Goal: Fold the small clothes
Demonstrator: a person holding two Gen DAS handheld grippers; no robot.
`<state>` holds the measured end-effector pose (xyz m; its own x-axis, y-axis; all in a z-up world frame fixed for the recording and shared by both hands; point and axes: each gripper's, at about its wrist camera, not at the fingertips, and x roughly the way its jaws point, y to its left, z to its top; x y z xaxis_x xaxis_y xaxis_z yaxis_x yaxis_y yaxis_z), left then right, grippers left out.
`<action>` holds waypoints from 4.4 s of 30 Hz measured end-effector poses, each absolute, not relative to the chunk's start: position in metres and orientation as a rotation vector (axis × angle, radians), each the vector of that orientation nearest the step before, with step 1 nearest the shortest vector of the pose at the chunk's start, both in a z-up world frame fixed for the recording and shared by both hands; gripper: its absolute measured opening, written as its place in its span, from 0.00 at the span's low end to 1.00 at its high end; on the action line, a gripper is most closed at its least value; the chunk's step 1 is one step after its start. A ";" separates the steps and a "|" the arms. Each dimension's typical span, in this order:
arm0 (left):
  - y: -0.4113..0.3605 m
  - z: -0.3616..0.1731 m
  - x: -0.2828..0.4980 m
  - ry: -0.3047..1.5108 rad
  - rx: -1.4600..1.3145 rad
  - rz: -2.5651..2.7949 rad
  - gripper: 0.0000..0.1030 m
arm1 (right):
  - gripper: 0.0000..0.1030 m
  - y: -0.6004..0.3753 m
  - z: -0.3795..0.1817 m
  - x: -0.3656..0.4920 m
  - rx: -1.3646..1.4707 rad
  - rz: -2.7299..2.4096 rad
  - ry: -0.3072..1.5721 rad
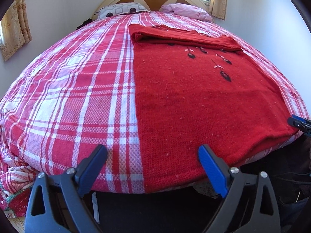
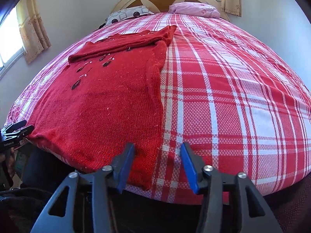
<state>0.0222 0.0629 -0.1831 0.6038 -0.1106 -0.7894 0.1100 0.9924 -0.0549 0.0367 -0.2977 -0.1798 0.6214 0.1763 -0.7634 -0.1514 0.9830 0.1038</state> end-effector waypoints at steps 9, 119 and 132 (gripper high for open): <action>0.058 -0.181 0.013 0.911 0.007 -0.154 0.77 | 0.35 -0.297 -0.180 0.030 0.045 0.229 0.890; 0.070 -0.154 0.341 0.848 0.057 0.005 0.91 | 0.75 -0.197 -0.152 0.369 -0.175 0.263 0.882; 0.065 -0.150 0.328 0.844 0.074 -0.028 0.94 | 0.75 -0.222 -0.147 0.319 -0.084 0.238 0.790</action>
<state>0.3279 0.0649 -0.1503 0.6645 0.0045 -0.7473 0.0543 0.9970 0.0543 0.3192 -0.2219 -0.1465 0.6783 0.1802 -0.7123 -0.2431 0.9699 0.0138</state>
